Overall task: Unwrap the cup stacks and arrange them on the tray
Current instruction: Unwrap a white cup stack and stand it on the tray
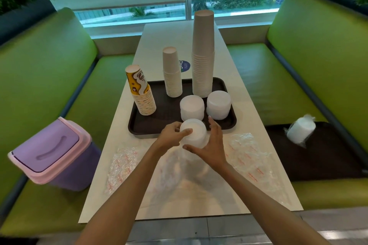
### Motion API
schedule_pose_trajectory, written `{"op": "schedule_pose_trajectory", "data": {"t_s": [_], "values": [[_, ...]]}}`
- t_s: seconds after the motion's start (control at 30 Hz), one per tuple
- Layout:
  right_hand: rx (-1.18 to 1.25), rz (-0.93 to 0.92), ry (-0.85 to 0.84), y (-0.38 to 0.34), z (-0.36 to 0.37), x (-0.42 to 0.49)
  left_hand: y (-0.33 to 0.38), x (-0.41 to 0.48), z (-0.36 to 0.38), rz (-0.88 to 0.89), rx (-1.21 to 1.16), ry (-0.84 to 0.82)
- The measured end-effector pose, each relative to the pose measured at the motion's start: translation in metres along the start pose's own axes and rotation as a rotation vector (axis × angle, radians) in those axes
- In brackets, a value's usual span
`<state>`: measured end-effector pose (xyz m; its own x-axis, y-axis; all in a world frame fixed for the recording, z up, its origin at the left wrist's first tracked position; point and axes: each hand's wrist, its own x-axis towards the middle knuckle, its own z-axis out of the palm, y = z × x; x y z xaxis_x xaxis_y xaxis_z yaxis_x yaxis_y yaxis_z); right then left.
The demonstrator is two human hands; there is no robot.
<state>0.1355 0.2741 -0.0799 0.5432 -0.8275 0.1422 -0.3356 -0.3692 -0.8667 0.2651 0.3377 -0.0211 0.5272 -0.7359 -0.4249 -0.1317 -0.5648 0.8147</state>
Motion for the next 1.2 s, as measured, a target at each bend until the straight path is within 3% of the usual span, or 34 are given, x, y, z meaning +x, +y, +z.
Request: {"op": "schedule_pose_trajectory", "data": {"t_s": [0.17, 0.83, 1.2], "values": [[0.105, 0.075, -0.122, -0.008, 0.004, 0.009, 0.011, 0.006, -0.008, -0.012, 0.084, -0.049], [0.168, 0.163, -0.112, -0.01, 0.008, 0.022, 0.032, 0.025, -0.014, 0.165, 0.352, 0.02], [0.136, 0.201, -0.138, -0.012, 0.007, 0.025, 0.042, 0.032, -0.014, 0.096, 0.423, -0.027]]}}
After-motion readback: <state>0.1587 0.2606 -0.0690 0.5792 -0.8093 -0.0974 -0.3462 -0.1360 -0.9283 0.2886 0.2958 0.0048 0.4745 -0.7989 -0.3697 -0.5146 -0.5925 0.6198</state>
